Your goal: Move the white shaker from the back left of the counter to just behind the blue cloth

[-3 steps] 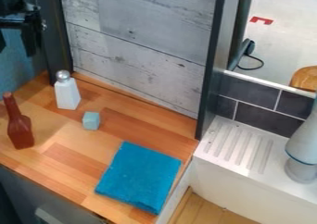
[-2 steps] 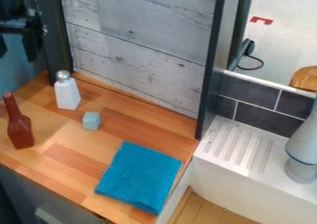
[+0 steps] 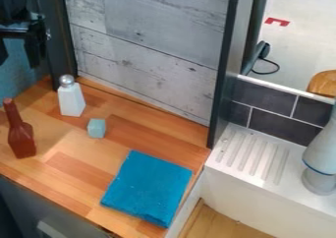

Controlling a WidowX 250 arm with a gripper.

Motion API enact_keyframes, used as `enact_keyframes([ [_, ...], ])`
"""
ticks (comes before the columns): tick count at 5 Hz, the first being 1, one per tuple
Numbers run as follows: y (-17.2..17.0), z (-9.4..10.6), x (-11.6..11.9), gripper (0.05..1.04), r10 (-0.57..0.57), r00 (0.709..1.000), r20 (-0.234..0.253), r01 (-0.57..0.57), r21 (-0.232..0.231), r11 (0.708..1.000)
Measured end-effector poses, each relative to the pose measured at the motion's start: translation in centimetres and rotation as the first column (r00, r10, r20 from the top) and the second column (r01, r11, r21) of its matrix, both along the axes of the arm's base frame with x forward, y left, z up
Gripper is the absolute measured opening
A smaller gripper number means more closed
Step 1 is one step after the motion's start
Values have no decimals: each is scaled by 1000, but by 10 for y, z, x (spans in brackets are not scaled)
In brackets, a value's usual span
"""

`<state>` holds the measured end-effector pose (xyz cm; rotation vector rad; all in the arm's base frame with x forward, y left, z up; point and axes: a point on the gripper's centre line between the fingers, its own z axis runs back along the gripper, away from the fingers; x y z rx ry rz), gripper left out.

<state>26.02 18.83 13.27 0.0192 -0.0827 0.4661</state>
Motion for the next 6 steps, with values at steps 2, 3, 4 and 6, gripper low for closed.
enact_keyframes([
  [2,20,-48,40,1001,-37,998,-48,43,122,992],
  [3,29,-56,61,1001,-44,998,-50,50,128,990],
  [4,34,-65,70,1001,-35,998,-60,41,117,992],
  [6,37,-79,82,1001,-36,996,-77,41,62,997],
])
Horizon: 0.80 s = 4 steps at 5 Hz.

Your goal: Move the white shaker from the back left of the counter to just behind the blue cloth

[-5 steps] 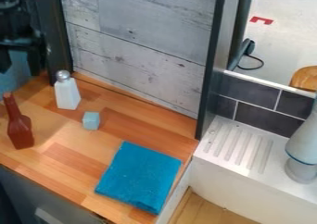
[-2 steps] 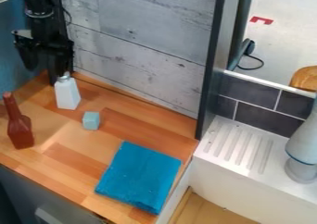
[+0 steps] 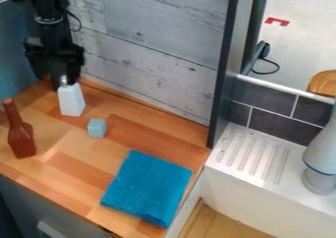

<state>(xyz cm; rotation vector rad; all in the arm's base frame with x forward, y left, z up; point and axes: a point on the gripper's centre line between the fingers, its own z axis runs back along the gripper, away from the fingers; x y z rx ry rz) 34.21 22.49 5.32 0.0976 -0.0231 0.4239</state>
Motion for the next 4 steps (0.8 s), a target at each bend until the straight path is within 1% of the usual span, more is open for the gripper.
enact_keyframes([
  [2,3,-14,10,1001,2,1000,-11,-2,-18,1000],
  [3,4,-16,14,949,12,1000,-6,-13,-18,1000],
  [4,3,-18,15,702,35,999,-1,-35,-30,999],
])
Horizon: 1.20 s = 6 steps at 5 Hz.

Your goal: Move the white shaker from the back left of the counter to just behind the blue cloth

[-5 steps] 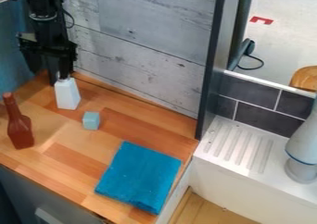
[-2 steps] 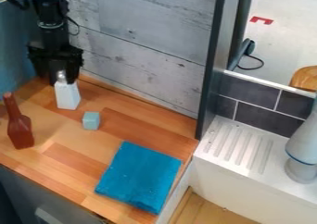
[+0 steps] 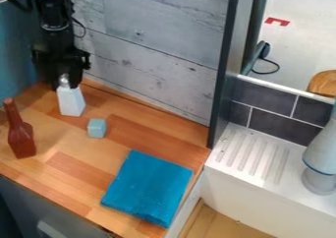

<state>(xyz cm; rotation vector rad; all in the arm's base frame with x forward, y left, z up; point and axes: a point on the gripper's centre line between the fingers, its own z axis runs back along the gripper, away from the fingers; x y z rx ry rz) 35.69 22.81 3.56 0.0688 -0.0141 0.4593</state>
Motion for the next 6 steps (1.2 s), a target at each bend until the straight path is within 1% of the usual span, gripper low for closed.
enact_keyframes([
  [1,-4,0,0,526,4,1000,1,-4,-19,1000],
  [2,-10,0,-1,521,-1,1000,-6,1,-59,998],
  [3,-14,15,0,521,-4,1000,15,5,-67,998],
  [4,-46,39,14,521,-73,996,45,76,-49,996],
  [5,-99,38,24,521,-175,985,-6,175,-5,985],
  [6,-152,37,30,521,-281,959,-35,282,19,959],
])
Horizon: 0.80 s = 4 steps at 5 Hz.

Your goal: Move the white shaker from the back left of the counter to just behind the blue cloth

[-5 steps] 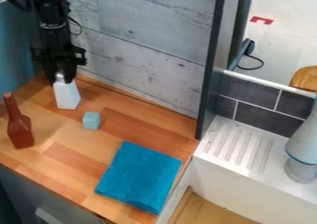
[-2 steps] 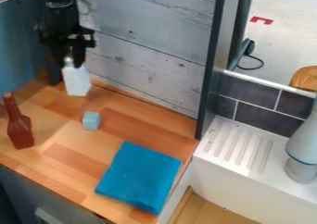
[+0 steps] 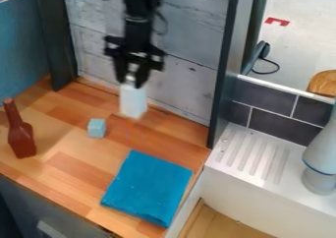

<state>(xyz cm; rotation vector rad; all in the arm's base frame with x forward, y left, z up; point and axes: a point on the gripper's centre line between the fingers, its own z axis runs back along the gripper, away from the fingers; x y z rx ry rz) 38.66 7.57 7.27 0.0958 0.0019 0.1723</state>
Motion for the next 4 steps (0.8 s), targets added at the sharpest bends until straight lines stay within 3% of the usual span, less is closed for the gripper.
enact_keyframes([
  [2,-53,0,8,521,-87,996,15,87,0,996],
  [3,-67,-5,10,521,-114,993,33,113,27,993],
  [4,-67,-24,6,521,-127,991,51,125,35,991],
])
